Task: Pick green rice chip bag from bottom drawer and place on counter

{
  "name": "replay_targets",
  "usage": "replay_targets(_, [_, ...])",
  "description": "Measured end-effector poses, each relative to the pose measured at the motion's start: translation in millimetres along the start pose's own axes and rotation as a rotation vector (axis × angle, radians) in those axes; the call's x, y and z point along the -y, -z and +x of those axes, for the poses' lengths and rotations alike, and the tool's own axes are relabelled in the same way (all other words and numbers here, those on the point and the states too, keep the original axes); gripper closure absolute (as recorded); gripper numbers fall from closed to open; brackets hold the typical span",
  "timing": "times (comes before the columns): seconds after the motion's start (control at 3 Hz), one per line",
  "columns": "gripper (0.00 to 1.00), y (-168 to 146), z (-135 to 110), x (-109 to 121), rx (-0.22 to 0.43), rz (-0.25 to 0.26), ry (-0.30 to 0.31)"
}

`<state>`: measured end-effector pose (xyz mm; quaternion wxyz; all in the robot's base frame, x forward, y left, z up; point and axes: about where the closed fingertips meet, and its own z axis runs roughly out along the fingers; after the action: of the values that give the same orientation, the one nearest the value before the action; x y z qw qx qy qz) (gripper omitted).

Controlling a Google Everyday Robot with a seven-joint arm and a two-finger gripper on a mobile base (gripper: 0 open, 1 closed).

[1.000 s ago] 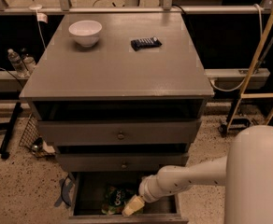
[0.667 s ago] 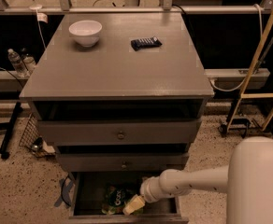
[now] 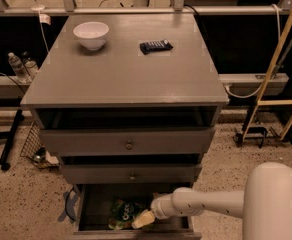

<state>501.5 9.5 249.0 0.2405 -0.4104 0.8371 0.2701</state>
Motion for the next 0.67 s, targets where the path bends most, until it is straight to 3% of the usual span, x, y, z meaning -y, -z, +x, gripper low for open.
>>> replay_targets(0.67, [0.0,-42,-12,19,0.011,0.043,0.015])
